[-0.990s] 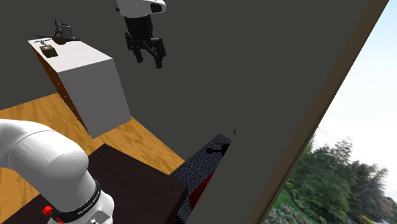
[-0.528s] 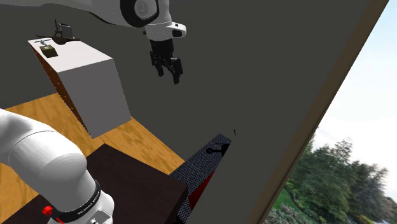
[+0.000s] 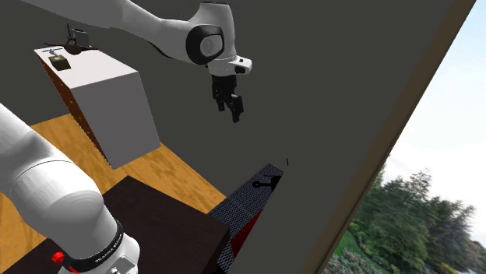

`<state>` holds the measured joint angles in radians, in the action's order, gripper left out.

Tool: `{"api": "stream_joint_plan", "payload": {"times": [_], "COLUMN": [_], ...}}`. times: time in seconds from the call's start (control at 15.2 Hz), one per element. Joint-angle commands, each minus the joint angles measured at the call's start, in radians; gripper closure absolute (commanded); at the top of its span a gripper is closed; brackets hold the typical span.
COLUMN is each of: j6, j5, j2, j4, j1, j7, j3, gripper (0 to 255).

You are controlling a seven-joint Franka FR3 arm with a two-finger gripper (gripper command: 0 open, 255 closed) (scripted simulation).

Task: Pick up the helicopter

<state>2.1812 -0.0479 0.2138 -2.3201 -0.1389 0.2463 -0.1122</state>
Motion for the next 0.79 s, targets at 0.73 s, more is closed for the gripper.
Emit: {"api": "stream_joint_plan", "payload": {"times": [0.73], "j6": [0.221], "j5": [0.021], "j2": [-0.418], "j4": [0.148], "j1": [-0.080], "j7": [0.186], "j3": [-0.071], "gripper": [0]}}
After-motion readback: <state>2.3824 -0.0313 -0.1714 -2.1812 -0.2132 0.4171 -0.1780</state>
